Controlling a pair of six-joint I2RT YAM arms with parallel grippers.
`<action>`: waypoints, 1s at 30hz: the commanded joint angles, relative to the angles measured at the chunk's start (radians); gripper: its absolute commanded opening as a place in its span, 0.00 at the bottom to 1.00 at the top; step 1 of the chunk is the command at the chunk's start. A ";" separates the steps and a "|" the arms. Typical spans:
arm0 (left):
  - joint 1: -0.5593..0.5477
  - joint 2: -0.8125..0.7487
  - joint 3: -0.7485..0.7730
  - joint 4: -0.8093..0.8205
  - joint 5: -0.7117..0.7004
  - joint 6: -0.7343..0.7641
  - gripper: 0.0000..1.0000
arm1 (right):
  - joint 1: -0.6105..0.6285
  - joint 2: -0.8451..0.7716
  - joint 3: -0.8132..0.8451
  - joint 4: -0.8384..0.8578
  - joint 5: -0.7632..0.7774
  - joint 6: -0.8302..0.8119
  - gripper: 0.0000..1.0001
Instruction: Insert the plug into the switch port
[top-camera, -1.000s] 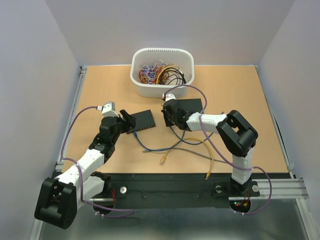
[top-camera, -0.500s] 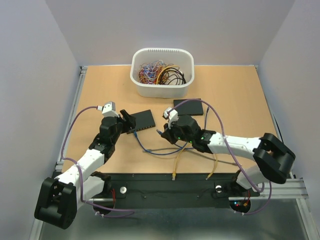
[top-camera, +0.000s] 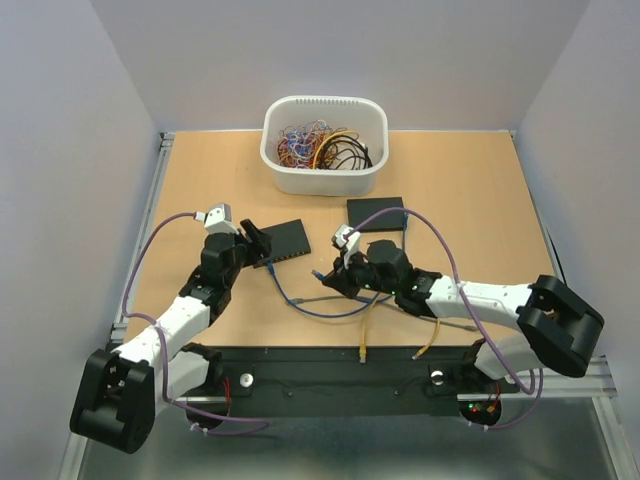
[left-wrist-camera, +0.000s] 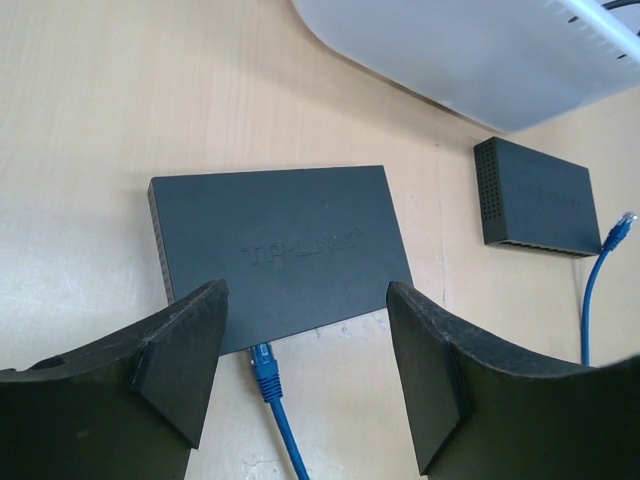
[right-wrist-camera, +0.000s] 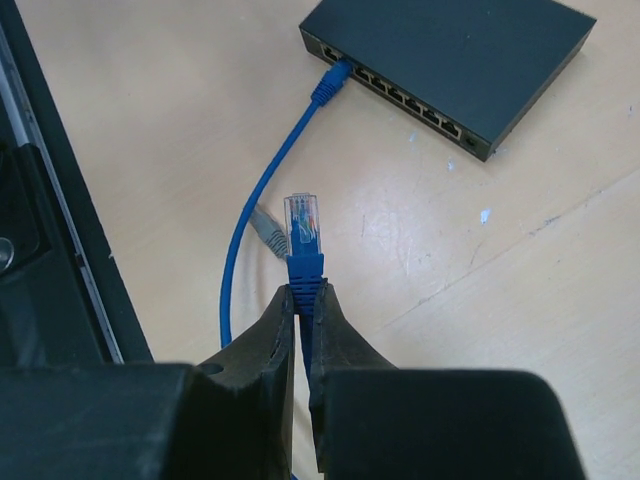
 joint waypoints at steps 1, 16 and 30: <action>-0.003 0.031 0.021 0.037 -0.026 0.008 0.75 | 0.012 0.043 0.028 0.066 0.034 0.036 0.00; -0.001 0.325 0.269 -0.056 -0.143 -0.041 0.75 | 0.015 0.278 0.195 -0.020 0.307 0.109 0.00; 0.111 0.618 0.453 -0.049 -0.013 -0.003 0.74 | 0.015 0.443 0.320 -0.081 0.350 0.132 0.01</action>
